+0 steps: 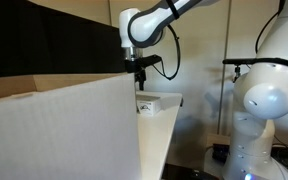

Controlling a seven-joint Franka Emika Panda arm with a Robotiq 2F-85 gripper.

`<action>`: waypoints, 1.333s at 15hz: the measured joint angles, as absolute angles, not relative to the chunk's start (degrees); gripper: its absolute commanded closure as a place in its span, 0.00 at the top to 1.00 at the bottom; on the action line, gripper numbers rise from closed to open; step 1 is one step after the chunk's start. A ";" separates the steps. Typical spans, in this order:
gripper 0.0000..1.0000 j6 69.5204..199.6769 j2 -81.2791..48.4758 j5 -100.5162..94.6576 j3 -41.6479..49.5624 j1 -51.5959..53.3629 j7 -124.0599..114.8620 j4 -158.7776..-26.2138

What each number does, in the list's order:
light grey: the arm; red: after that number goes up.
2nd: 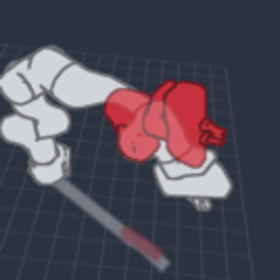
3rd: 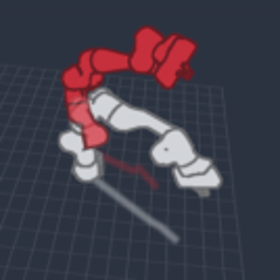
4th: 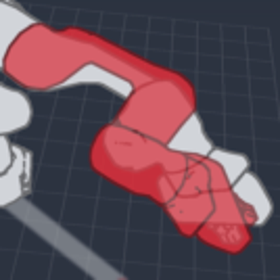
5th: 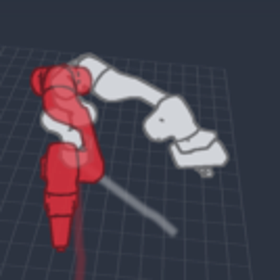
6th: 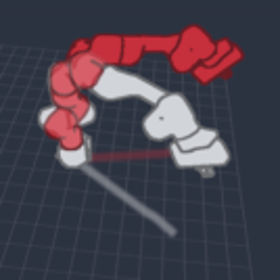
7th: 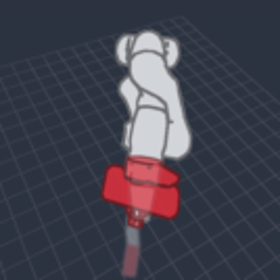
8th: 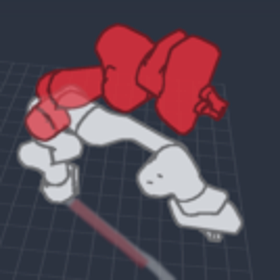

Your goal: Put the left and right small boxes in the big box, respectively

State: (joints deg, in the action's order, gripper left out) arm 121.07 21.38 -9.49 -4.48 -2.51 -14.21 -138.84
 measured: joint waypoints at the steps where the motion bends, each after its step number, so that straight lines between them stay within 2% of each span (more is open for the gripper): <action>1: 1.00 120.73 21.37 -9.51 -5.03 -2.51 -15.17 -138.42; 8: 1.00 119.61 22.67 -10.01 -1.45 -4.60 -16.19 -137.90; 20: 1.00 119.61 22.55 -9.99 -1.82 -4.30 -16.20 -137.90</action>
